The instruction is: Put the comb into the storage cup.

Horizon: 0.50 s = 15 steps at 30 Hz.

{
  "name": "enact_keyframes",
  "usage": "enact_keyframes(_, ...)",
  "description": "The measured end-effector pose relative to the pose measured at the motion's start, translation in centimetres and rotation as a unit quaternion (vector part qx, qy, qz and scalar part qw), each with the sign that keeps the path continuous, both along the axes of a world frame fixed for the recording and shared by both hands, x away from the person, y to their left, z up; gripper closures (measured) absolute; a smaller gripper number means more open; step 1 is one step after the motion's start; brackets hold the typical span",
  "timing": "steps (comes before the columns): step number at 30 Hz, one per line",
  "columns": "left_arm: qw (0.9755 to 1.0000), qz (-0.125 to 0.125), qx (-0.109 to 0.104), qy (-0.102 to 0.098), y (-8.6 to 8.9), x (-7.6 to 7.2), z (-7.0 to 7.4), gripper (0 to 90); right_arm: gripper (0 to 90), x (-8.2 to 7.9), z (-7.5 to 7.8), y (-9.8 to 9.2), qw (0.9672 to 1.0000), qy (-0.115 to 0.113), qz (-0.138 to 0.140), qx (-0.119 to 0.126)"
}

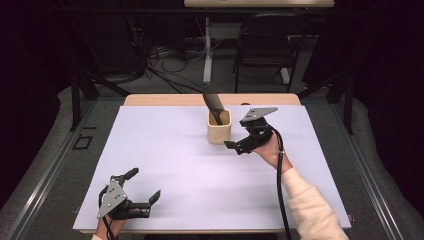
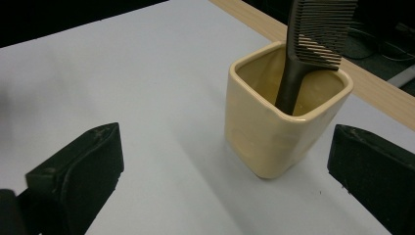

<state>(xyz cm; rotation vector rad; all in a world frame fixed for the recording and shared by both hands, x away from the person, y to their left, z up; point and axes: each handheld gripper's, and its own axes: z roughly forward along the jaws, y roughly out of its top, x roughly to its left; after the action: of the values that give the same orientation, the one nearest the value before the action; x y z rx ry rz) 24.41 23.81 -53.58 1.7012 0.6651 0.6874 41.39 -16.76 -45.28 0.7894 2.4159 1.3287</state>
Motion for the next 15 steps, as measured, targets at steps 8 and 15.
enact_keyframes(8,1.0000,0.001,0.000,0.000,0.0,0.0,0.0,1.2,0.0,-1.2,0.0,-1.2,1.0000,-0.001,-0.003,-0.005)
enact_keyframes(15,1.0000,0.001,0.000,0.000,-0.1,0.0,0.0,1.2,0.0,-2.6,-0.4,-2.7,0.9999,0.001,-0.009,-0.009)
